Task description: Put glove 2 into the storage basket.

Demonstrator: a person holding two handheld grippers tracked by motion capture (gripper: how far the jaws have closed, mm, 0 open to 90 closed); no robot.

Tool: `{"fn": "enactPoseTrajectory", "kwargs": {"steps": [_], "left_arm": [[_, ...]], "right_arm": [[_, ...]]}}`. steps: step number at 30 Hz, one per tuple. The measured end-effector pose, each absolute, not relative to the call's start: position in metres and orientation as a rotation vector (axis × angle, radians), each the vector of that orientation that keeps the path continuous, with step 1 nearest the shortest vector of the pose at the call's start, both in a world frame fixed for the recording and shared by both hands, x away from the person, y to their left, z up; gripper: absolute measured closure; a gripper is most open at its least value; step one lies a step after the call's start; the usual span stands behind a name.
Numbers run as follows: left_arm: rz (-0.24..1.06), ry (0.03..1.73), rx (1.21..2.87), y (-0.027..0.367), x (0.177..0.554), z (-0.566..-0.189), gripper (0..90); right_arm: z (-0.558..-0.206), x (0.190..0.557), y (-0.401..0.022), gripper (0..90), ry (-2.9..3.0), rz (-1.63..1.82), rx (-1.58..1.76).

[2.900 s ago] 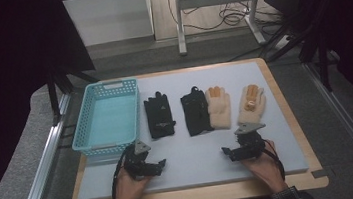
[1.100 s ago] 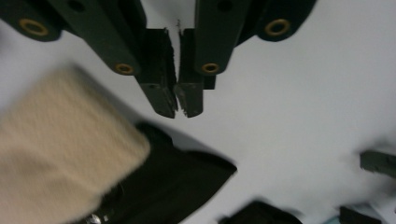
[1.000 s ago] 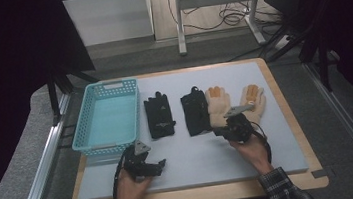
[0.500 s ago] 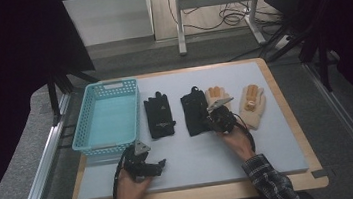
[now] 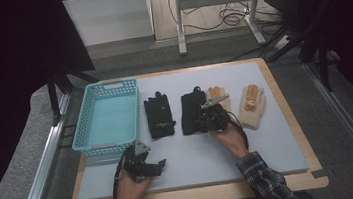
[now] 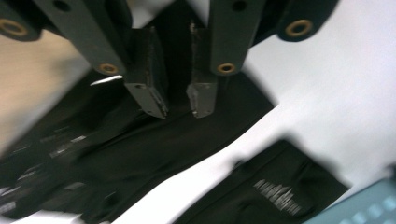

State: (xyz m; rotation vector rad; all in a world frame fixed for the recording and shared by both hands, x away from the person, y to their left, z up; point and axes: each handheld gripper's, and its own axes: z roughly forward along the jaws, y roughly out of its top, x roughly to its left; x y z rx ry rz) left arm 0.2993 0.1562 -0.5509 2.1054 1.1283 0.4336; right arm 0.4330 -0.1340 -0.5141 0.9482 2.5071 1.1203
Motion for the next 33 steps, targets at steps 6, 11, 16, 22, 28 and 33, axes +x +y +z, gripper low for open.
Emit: {"fn": "enactPoseTrajectory", "kwargs": {"steps": [6,11,16,22,28,33], "left_arm": [[0.434,1.127,2.107,0.156,0.299,-0.551,6.8],[0.434,1.128,2.106,0.156,0.299,-0.551,6.8],[0.436,1.124,2.115,0.157,0.299,-0.551,6.8],[0.433,1.128,2.106,0.156,0.299,-0.551,6.8],[0.433,1.127,2.106,0.156,0.299,-0.551,6.9],[0.432,1.124,2.11,0.157,0.299,-0.551,6.9]], "right_arm": [[-0.504,0.458,-0.137,55.5,2.411,1.08,0.997],[-0.505,0.481,-0.124,42.9,2.376,1.025,1.004],[-0.51,0.492,-0.115,41.3,2.377,0.953,0.996],[-0.522,0.501,-0.116,63.9,2.438,0.978,1.15],[-0.519,0.5,-0.119,82.7,2.481,1.006,1.193],[-0.507,0.496,-0.119,83.0,2.48,1.024,1.186]]}}
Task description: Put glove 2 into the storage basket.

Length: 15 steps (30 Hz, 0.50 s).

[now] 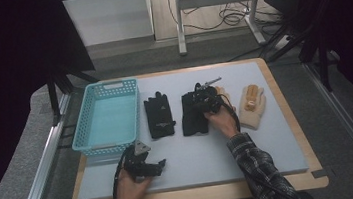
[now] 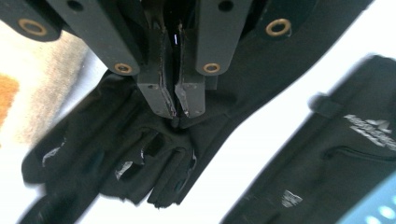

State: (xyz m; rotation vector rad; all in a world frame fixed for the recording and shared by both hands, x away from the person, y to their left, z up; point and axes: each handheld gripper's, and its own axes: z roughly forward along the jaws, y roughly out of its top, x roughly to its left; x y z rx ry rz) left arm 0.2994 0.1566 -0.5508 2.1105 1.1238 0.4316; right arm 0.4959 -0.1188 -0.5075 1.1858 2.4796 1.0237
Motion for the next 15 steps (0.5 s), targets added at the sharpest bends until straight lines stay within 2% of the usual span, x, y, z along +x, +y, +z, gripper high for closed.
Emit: {"fn": "enactPoseTrajectory", "kwargs": {"steps": [6,15], "left_arm": [[0.433,1.123,2.113,0.157,0.299,-0.551,6.9],[0.432,1.124,2.113,0.157,0.299,-0.551,6.9]], "right_arm": [[-0.49,0.484,-0.121,83.0,2.479,1.077,1.157],[-0.462,0.443,-0.121,82.8,2.499,1.187,1.087]]}}
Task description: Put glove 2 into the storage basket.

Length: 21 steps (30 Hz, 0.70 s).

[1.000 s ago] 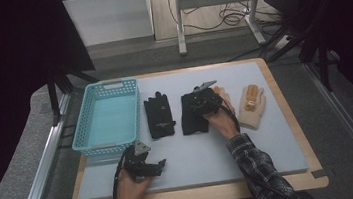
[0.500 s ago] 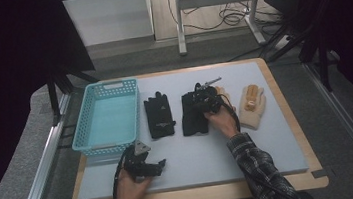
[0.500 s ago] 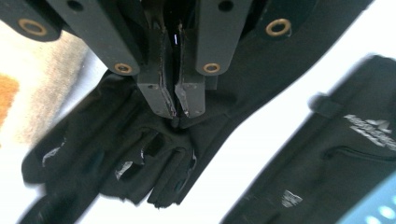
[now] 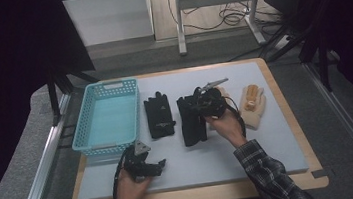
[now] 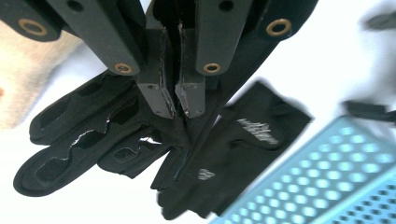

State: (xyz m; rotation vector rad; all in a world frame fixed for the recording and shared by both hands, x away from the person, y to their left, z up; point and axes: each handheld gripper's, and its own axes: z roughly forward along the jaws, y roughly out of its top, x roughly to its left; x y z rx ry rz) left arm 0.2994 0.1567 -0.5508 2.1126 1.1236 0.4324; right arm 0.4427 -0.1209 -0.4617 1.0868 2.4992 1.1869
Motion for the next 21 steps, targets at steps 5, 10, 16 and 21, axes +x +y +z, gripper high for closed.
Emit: {"fn": "enactPoseTrajectory", "kwargs": {"steps": [5,10,16,21], "left_arm": [[0.433,1.124,2.113,0.157,0.299,-0.551,6.8],[0.435,1.125,2.11,0.156,0.299,-0.551,6.9],[0.435,1.129,2.103,0.156,0.299,-0.551,6.9],[0.433,1.13,2.104,0.156,0.299,-0.551,6.9]], "right_arm": [[-0.451,0.412,-0.121,82.5,2.509,1.236,1.055],[-0.451,0.386,-0.125,82.4,2.506,1.25,1.055],[-0.47,0.352,-0.132,81.9,2.49,1.254,1.088],[-0.494,0.338,-0.137,81.2,2.488,1.208,1.098]]}}
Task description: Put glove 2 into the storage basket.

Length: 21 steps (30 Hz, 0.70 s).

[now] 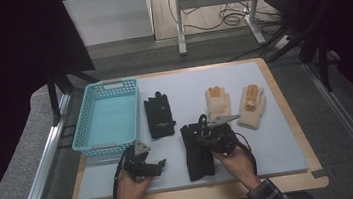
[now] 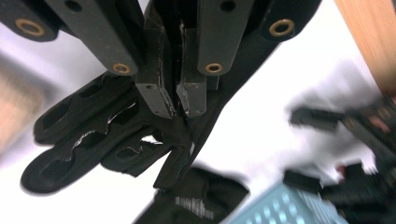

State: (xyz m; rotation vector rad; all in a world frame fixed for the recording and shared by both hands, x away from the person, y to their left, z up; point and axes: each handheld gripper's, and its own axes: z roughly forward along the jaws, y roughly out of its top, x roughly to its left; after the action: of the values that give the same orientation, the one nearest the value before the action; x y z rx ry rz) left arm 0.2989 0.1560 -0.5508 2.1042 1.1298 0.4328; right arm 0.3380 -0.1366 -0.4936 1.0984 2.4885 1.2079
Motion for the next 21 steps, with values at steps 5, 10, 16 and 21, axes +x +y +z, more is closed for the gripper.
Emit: {"fn": "enactPoseTrajectory", "kwargs": {"steps": [5,10,16,21], "left_arm": [[0.435,1.13,2.103,0.156,0.299,-0.551,6.9],[0.437,1.126,2.109,0.156,0.299,-0.551,7.0],[0.434,1.128,2.107,0.156,0.299,-0.551,7.0],[0.434,1.125,2.113,0.156,0.299,-0.551,7.0]], "right_arm": [[-0.499,0.335,-0.142,68.3,2.495,1.193,1.071],[-0.487,0.349,-0.144,57.0,2.456,1.235,1.034],[-0.491,0.378,-0.127,63.8,2.533,1.227,0.983],[-0.494,0.401,-0.107,78.8,2.586,1.218,0.978]]}}
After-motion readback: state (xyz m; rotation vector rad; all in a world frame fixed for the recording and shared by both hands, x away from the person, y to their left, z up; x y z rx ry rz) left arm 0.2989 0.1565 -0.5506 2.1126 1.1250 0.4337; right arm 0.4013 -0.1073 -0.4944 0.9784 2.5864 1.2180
